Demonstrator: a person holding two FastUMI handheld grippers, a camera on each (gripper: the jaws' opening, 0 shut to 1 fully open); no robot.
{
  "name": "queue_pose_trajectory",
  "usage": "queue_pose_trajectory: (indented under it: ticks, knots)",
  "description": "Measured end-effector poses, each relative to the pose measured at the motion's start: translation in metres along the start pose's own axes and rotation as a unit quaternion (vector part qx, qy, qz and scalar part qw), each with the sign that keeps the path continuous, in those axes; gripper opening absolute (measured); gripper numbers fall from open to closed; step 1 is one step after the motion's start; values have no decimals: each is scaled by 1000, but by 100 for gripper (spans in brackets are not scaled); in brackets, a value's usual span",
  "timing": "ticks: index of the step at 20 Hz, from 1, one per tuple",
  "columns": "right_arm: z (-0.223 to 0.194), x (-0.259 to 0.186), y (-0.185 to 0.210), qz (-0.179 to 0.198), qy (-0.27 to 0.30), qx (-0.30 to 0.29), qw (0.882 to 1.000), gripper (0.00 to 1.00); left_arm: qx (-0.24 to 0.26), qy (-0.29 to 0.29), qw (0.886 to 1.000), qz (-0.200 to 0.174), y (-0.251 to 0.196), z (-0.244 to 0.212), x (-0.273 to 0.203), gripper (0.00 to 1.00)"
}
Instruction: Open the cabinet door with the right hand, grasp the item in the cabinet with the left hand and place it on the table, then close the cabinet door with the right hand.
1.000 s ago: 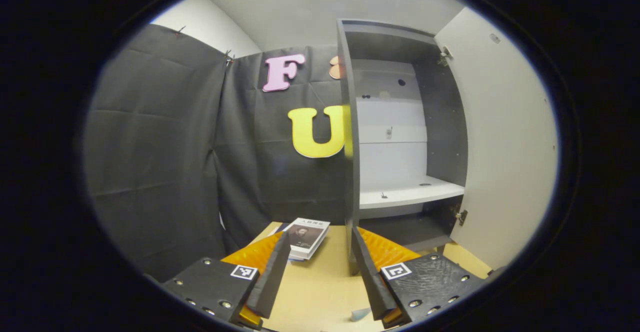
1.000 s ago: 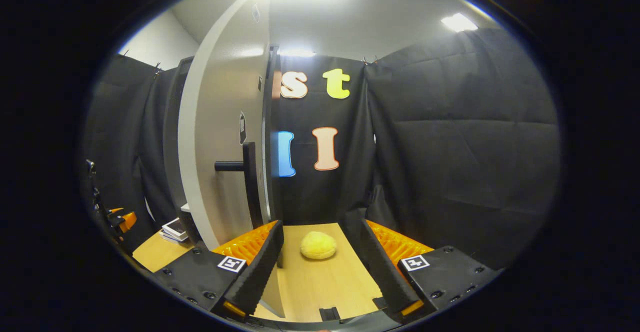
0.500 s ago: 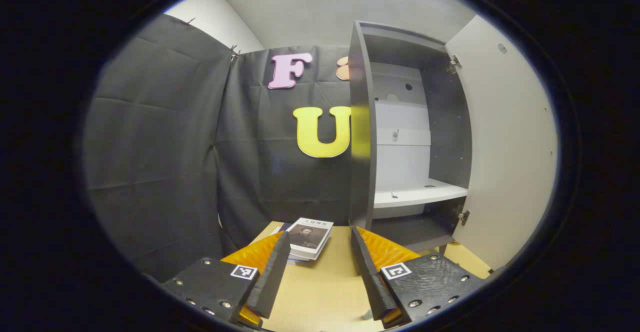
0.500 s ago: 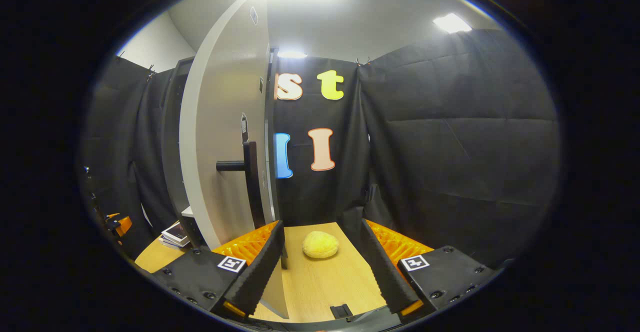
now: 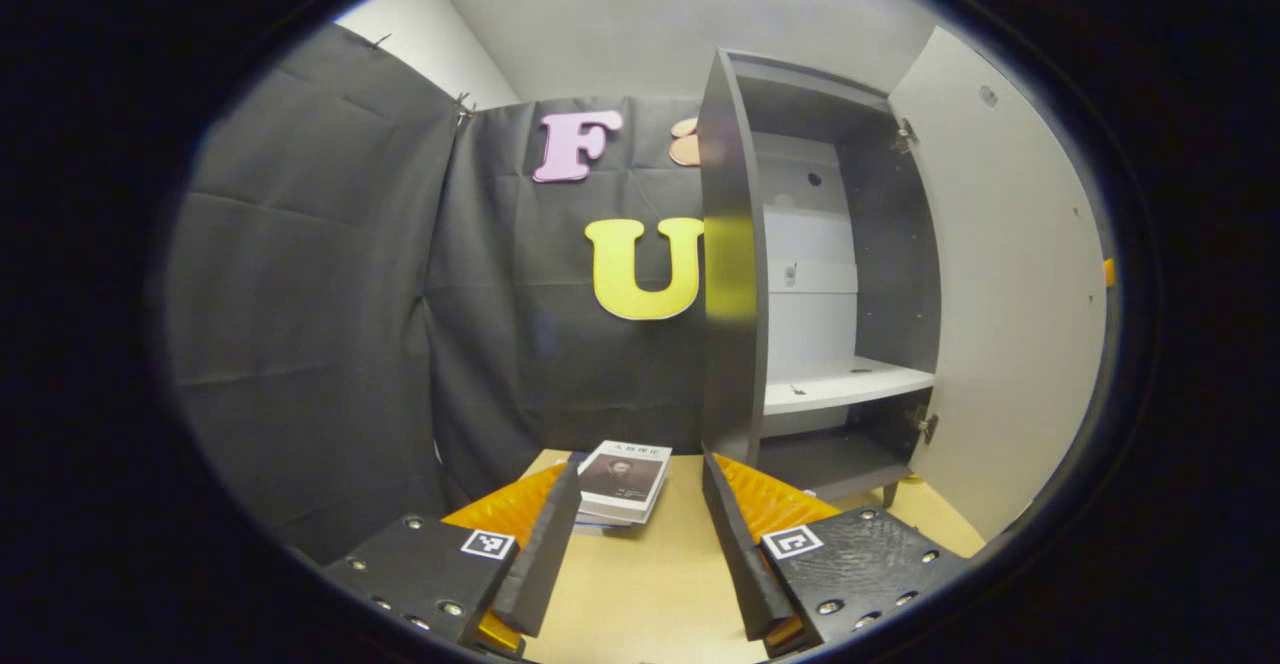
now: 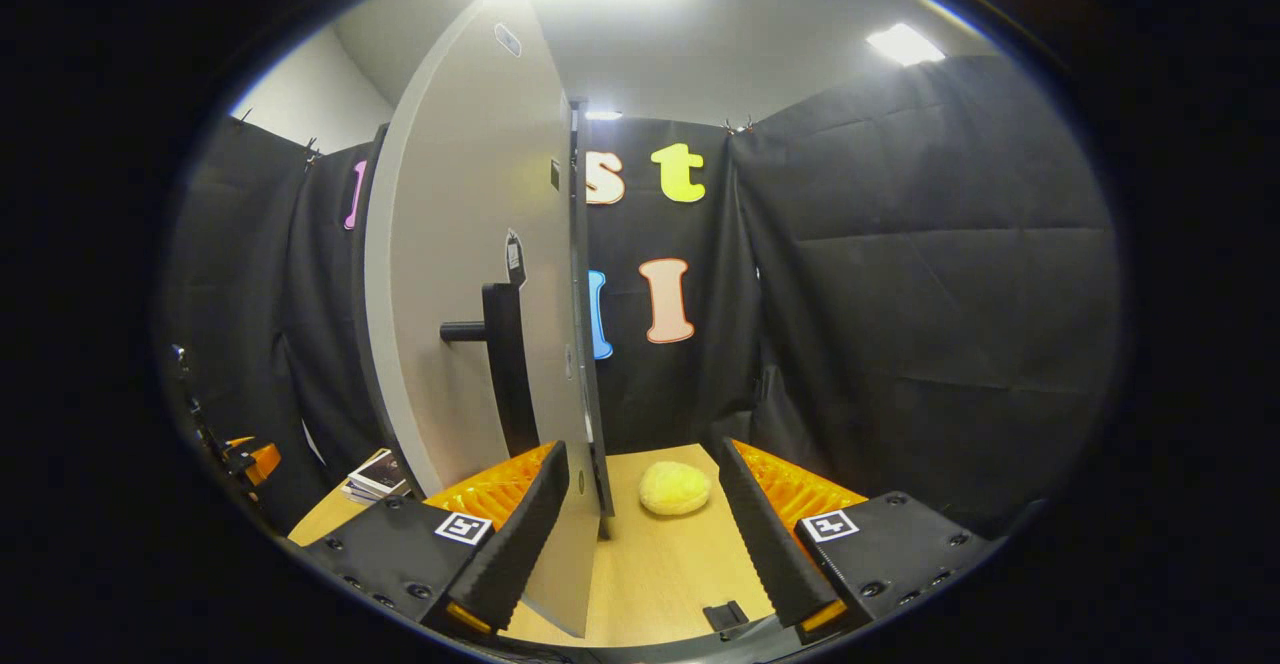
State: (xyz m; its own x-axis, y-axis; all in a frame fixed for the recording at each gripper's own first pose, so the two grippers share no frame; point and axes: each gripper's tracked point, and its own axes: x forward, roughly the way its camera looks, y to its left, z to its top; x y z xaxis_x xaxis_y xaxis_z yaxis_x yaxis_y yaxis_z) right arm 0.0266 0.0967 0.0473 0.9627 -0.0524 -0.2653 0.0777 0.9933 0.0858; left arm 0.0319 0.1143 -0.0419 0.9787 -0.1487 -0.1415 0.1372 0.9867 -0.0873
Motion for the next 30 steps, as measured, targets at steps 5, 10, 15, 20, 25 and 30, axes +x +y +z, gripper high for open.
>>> queue_pose_trajectory:
  ticks: [5, 10, 15, 20, 25, 30]
  knots:
    - [-1, 1, 20, 20, 3, -2, 1000, 97, -2, 0, 1000, -4, 16, -3, -4, 74]
    - [-1, -1, 57, 42, 5, -8, 999, 96, 4, -1, 1000, -1, 37, -3, -8, 74]
    - [-1, 5, 90, 73, 9, -14, 997, 96, 7, -4, 1000, 4, 58, 0, -15, 74]
    - [-3, 20, 133, 108, 10, -22, 994, 96, 5, -6, 1000, 16, 82, -2, -25, 74]
    - [-7, 41, 175, 155, 18, -26, 987, 96, 7, -5, 999, 34, 104, -3, -35, 74]
    - [-16, 63, 207, 185, 21, -30, 982, 96, 6, -3, 999, 54, 119, -5, -48, 74]
